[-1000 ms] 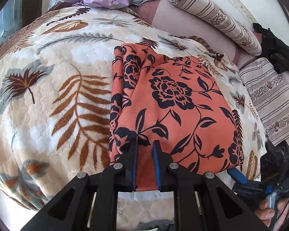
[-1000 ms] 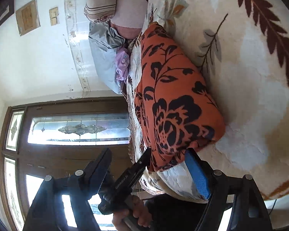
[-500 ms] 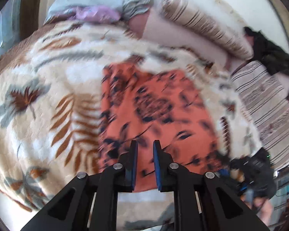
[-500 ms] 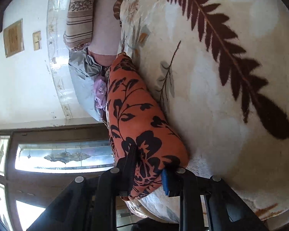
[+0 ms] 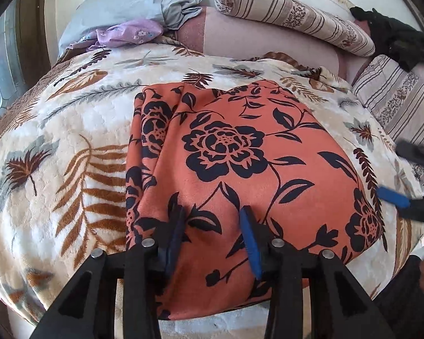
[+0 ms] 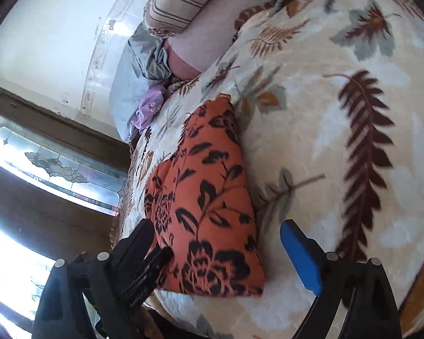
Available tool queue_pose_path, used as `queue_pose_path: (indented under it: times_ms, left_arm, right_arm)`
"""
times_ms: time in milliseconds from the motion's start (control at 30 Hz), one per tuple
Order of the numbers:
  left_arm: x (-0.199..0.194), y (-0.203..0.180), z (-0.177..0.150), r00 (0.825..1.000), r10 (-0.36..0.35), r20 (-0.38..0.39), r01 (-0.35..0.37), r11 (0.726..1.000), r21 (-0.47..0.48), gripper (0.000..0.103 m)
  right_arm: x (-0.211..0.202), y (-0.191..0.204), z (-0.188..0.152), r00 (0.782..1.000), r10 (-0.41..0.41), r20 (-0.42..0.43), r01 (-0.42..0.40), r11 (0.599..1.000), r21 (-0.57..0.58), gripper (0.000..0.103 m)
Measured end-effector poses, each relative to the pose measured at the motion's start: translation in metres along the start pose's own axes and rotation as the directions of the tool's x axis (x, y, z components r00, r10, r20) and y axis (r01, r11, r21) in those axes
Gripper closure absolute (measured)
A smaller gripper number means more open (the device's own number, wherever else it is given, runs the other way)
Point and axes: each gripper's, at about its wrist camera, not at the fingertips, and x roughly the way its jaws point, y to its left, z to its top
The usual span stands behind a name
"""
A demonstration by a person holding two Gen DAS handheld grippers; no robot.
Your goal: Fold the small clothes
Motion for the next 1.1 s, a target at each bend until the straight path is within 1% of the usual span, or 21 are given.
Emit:
queue_pose_path:
  times_ms: [100, 133, 167, 200, 267, 367, 400, 433, 467, 500, 600, 667, 733, 767, 800, 833, 867, 900, 967, 1033, 1100]
  left_arm:
    - [0.002, -0.002, -0.002, 1.000, 0.006, 0.016, -0.007, 1.000, 0.026, 0.062]
    - [-0.003, -0.001, -0.003, 1.000, 0.008, 0.020, -0.009, 0.999, 0.031, 0.062]
    - [-0.004, -0.003, -0.003, 1.000, 0.011, 0.023, -0.012, 0.999, 0.034, 0.062]
    - [-0.004, -0.002, -0.003, 1.000, 0.006, 0.025, -0.007, 0.999, 0.031, 0.062]
    - [-0.010, 0.001, -0.003, 0.999, -0.014, 0.039, 0.014, 1.000, 0.008, 0.062]
    - [-0.032, 0.006, 0.000, 0.986, -0.078, 0.147, 0.083, 0.996, -0.028, 0.062]
    - [-0.035, 0.007, 0.001, 0.982, -0.081, 0.168, 0.087, 0.996, -0.027, 0.062]
    - [-0.027, 0.008, 0.001, 0.990, -0.055, 0.131, 0.059, 0.998, -0.026, 0.062]
    - [-0.006, 0.010, 0.000, 0.999, -0.040, 0.026, 0.040, 0.999, -0.030, 0.063]
    - [0.002, 0.010, -0.001, 0.999, -0.042, -0.003, 0.042, 0.999, -0.030, 0.063]
    - [-0.003, 0.004, 0.000, 0.999, -0.033, 0.024, 0.033, 0.999, -0.007, 0.063]
    - [-0.004, 0.001, 0.001, 0.999, -0.030, 0.027, 0.030, 1.000, -0.008, 0.063]
    - [-0.003, 0.003, 0.001, 0.999, -0.040, 0.024, 0.041, 0.999, -0.019, 0.063]
    - [-0.003, 0.004, 0.001, 0.999, -0.044, 0.023, 0.045, 0.999, -0.022, 0.063]
    - [-0.003, 0.005, 0.000, 0.999, -0.048, 0.023, 0.048, 0.999, -0.025, 0.063]
    - [-0.003, 0.006, 0.000, 0.998, -0.054, 0.022, 0.054, 0.998, -0.030, 0.063]
    - [-0.002, 0.009, 0.001, 0.998, -0.059, 0.023, 0.060, 0.998, -0.036, 0.063]
    - [-0.002, 0.011, 0.002, 0.997, -0.068, 0.023, 0.069, 0.997, -0.042, 0.063]
    - [0.000, 0.014, 0.004, 0.996, -0.086, 0.020, 0.087, 0.995, -0.054, 0.063]
    - [0.000, 0.015, 0.005, 0.996, -0.084, 0.017, 0.085, 0.994, -0.065, 0.063]
    - [0.000, 0.016, 0.005, 0.996, -0.092, 0.016, 0.093, 0.993, -0.070, 0.063]
  right_arm:
    - [0.036, -0.007, 0.016, 0.992, -0.032, -0.124, 0.035, 0.999, 0.023, 0.011]
    - [0.052, -0.007, 0.016, 0.980, -0.023, -0.197, 0.025, 1.000, 0.012, 0.017]
    - [0.060, -0.003, 0.012, 0.972, -0.025, -0.233, 0.021, 1.000, -0.020, 0.046]
    - [0.060, 0.006, 0.006, 0.970, -0.089, -0.226, 0.068, 0.993, -0.100, 0.047]
    - [0.052, 0.022, 0.001, 0.971, -0.160, -0.175, 0.125, 0.972, -0.198, 0.064]
    - [0.061, 0.007, -0.004, 0.962, -0.221, -0.158, 0.190, 0.963, -0.191, 0.065]
    - [0.061, 0.005, -0.004, 0.967, -0.203, -0.154, 0.173, 0.967, -0.188, 0.064]
    - [0.059, 0.007, -0.005, 0.971, -0.186, -0.147, 0.155, 0.968, -0.199, 0.062]
    - [0.057, 0.007, -0.002, 0.973, -0.165, -0.163, 0.133, 0.972, -0.193, 0.055]
    - [0.055, 0.005, 0.002, 0.973, -0.141, -0.184, 0.112, 0.981, -0.158, 0.050]
    - [0.038, 0.004, 0.022, 0.987, -0.063, -0.147, 0.054, 0.996, -0.066, 0.044]
    - [0.035, 0.006, 0.039, 0.996, -0.030, -0.080, 0.027, 0.999, -0.037, 0.020]
    - [0.054, 0.001, 0.053, 0.994, -0.030, -0.102, 0.031, 0.999, 0.007, 0.014]
    - [0.076, -0.008, 0.056, 0.981, -0.010, -0.196, 0.020, 0.999, 0.049, 0.019]
    - [0.092, -0.010, 0.056, 0.966, -0.006, -0.259, 0.025, 0.997, 0.072, 0.035]
    - [0.097, -0.001, 0.053, 0.960, -0.078, -0.268, 0.079, 0.997, -0.007, 0.057]
    - [0.093, 0.018, 0.048, 0.962, -0.159, -0.223, 0.127, 0.980, -0.152, 0.062]
    - [0.090, 0.030, 0.042, 0.960, -0.209, -0.187, 0.164, 0.959, -0.233, 0.063]
    - [0.093, 0.022, 0.037, 0.951, -0.259, -0.167, 0.216, 0.947, -0.239, 0.063]
    - [0.096, 0.007, 0.041, 0.960, -0.208, -0.190, 0.181, 0.972, -0.147, 0.061]
    - [0.090, 0.014, 0.044, 0.962, -0.201, -0.186, 0.172, 0.972, -0.162, 0.051]
